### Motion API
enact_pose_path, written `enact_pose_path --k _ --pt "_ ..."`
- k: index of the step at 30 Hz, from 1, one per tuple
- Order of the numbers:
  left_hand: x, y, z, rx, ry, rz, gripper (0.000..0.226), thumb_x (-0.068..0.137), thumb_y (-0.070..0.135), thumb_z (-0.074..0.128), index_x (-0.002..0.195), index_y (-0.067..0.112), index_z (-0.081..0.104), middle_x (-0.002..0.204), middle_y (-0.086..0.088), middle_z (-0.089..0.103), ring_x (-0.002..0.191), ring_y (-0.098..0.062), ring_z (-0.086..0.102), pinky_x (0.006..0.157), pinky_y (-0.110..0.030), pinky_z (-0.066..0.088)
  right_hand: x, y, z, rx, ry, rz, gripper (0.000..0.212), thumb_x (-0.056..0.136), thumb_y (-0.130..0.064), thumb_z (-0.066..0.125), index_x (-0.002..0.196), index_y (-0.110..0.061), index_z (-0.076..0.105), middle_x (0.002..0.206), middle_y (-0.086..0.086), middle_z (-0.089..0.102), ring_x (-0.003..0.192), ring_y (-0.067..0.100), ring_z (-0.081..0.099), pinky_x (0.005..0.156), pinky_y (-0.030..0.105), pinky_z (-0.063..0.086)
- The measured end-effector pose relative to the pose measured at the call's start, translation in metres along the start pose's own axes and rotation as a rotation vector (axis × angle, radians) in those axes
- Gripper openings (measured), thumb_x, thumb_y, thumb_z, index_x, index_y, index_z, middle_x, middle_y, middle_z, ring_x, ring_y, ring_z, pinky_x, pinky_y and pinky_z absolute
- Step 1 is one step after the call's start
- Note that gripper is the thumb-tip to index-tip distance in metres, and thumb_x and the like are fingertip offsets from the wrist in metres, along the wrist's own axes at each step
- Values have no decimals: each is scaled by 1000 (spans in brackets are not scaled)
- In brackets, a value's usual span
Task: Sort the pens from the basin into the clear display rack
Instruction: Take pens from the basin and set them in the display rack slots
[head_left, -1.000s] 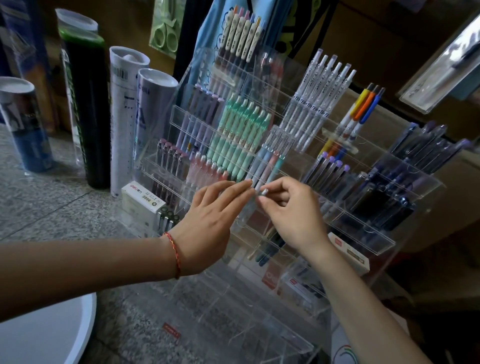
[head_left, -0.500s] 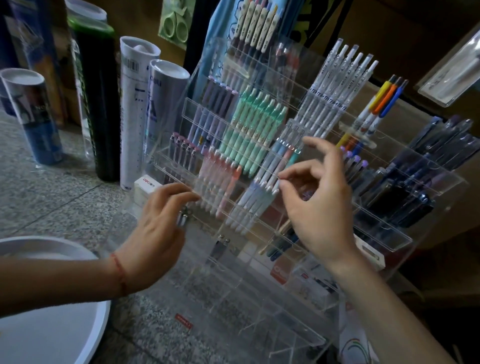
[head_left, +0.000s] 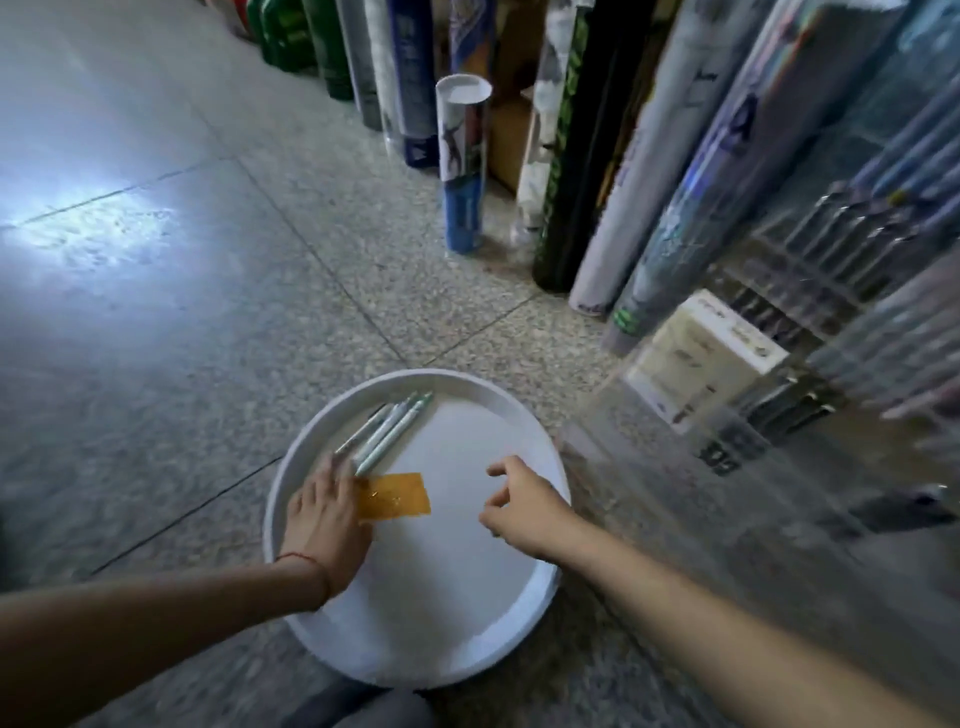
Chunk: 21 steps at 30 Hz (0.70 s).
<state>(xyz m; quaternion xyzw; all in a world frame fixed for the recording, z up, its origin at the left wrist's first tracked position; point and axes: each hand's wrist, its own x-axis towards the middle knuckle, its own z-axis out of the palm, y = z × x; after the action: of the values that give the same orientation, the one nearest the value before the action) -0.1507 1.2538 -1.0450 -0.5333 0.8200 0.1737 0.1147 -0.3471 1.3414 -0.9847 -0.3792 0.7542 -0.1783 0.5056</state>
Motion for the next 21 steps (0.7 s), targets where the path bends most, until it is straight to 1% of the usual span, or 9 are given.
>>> enact_pose_path --k 2,3,7,10,13,16,18,19,21 --pt "8 3 2 -27 -1 -2 80 89 38 49 146 10 1 155 -15 -5 142 -30 9 113 -36 12 15 2 11 -20 0 5 46 88 -11 50 133 -14 37 94 3 59 75 16 55 53 22 42" --pt "13 5 0 -40 16 1 79 89 41 48 146 12 1 155 -15 -6 142 -31 8 113 -37 11 22 1 15 -36 10 -4 44 89 -11 49 131 -15 38 99 4 60 78 16 55 55 23 43" --pt "40 12 -6 -20 66 51 67 93 35 41 147 27 3 155 -13 -11 143 -29 0 115 -39 2 47 -6 23 -143 61 -96 46 88 -7 47 132 -16 39 125 9 48 102 23 51 84 30 44" --pt "53 16 -2 -55 64 79 62 93 29 41 146 25 10 155 -11 -8 143 -26 -2 115 -38 -2 67 -17 26 -338 132 -221 55 89 -6 44 142 -19 31 139 8 35 125 27 38 105 35 33" --pt "53 19 5 -144 96 80 52 93 26 42 141 16 25 156 -8 0 142 -25 7 114 -35 3 88 -29 27 -545 142 -325 64 90 -5 44 147 -21 20 149 5 24 132 27 29 108 34 26" --pt "50 17 13 -186 101 97 40 94 27 42 130 12 39 155 -8 8 140 -26 12 112 -34 7 108 -36 26 -663 150 -367 64 90 -3 47 147 -19 21 154 4 18 137 26 21 109 35 22" --pt "48 14 14 -180 83 120 38 90 33 41 119 9 50 151 -13 20 136 -32 23 110 -39 14 116 -39 25 -737 194 -397 55 90 -7 50 140 -17 32 147 5 30 131 25 28 106 33 24" --pt "47 14 14 -153 95 137 40 86 36 40 111 9 55 145 -16 33 129 -37 34 107 -42 23 118 -40 24 -787 215 -416 47 89 -8 51 134 -17 38 140 5 38 126 25 32 103 32 25" --pt "48 11 18 -108 156 178 37 75 37 39 92 12 61 122 -17 55 104 -39 55 93 -41 37 119 -38 22 -851 240 -445 33 90 -8 49 122 -15 46 129 5 45 119 26 37 97 32 27"
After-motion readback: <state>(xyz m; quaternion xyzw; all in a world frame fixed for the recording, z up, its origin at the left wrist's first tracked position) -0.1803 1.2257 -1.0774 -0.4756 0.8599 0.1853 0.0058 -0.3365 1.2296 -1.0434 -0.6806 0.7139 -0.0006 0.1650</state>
